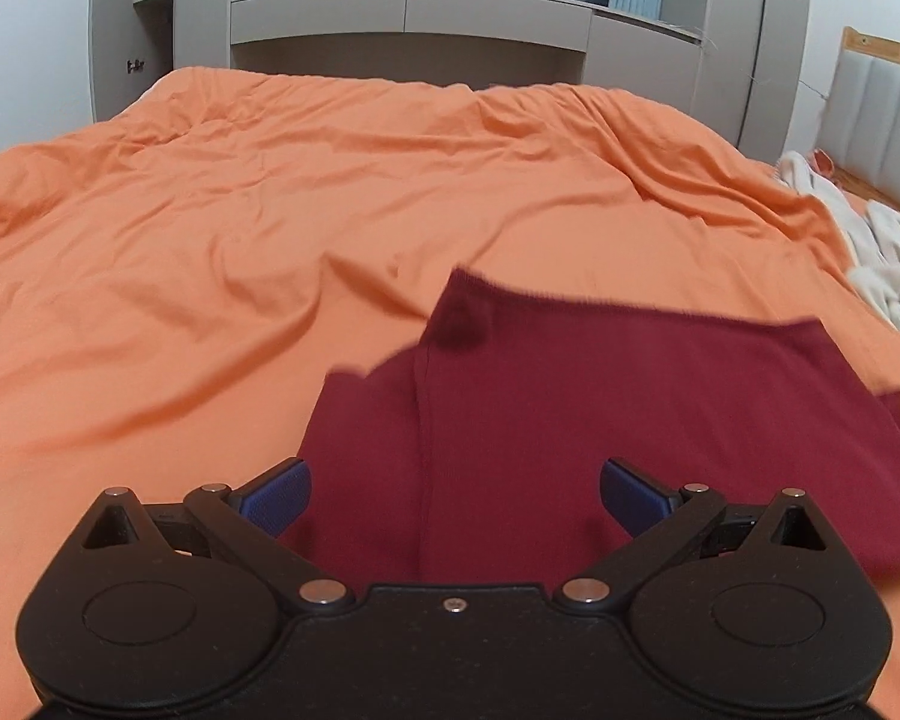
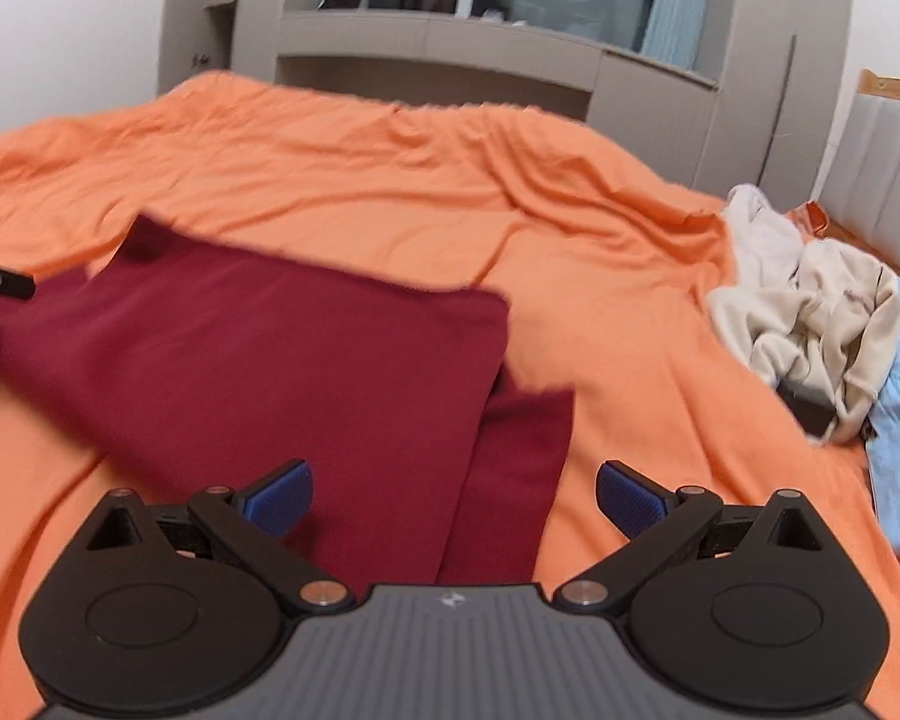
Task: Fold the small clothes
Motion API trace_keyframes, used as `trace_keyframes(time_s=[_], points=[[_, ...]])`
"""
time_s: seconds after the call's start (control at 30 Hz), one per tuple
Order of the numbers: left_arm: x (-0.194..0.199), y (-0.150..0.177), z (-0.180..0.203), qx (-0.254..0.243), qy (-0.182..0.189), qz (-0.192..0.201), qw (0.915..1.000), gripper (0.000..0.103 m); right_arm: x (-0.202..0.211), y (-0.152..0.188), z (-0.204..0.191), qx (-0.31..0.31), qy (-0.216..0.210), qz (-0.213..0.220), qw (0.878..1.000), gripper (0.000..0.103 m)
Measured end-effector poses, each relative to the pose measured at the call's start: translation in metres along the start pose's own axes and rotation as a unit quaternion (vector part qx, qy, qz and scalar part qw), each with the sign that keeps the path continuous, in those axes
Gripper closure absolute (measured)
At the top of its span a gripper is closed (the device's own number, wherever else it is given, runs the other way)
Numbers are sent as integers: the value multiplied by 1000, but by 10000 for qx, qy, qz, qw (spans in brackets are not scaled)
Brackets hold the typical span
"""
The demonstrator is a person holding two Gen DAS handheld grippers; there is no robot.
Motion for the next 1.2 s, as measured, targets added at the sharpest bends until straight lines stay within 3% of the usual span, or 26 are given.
trace_keyframes(time_s=[0.1,0.17,0.23,0.37,0.47,0.5,0.53,0.6,0.7,0.87,0.97,1.0,1.07,1.1,1.2], points=[[18,21,-9,21,10,-47,10000,1,4,15,-4,-157,74,-220,9996,1],[26,30,-15,116,-7,-47,9999,1,7,20,-2,-236,100,-192,9995,7],[29,34,-19,230,-9,-81,9997,1,7,23,-2,-329,-45,-155,9993,33],[31,33,-20,402,15,-67,9992,1,4,24,-6,-321,-298,-144,9989,50],[31,34,-20,460,48,-75,9989,1,-2,29,-8,-411,-537,-227,9974,69],[31,34,-20,455,37,-66,9989,1,-3,29,-10,-458,-604,-227,9969,81],[31,34,-19,449,29,-56,9990,1,-2,29,-9,-479,-574,-171,9971,89],[31,34,-19,466,28,-27,9989,1,9,24,-6,-406,-177,74,9990,92],[31,34,-21,516,22,-35,9987,1,22,19,-5,-333,3,284,9990,92],[25,35,-20,441,-61,-146,9989,1,8,27,-21,187,111,-165,9996,92],[26,35,-21,446,-68,-152,9989,1,7,28,-21,128,56,-224,9997,87],[26,34,-21,459,-50,-144,9988,1,10,28,-19,72,6,-205,9998,80],[30,33,-21,489,22,-96,9988,1,16,28,-13,-60,19,-129,9999,55],[33,34,-21,513,56,-67,9986,1,20,27,-10,-124,68,-46,9999,38],[43,35,-20,645,253,54,9976,1,26,21,-4,-305,166,200,9992,12]])
Point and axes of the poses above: each gripper's, at about its wrist camera, not at the fingertips, and x roughly against the way its jaws point, z to its right, y to its underside, the point moved 6 cm from there along -x, roughly the way its jaws point, and after that the axes turned 7 degrees about x, right-handed, at the moved point
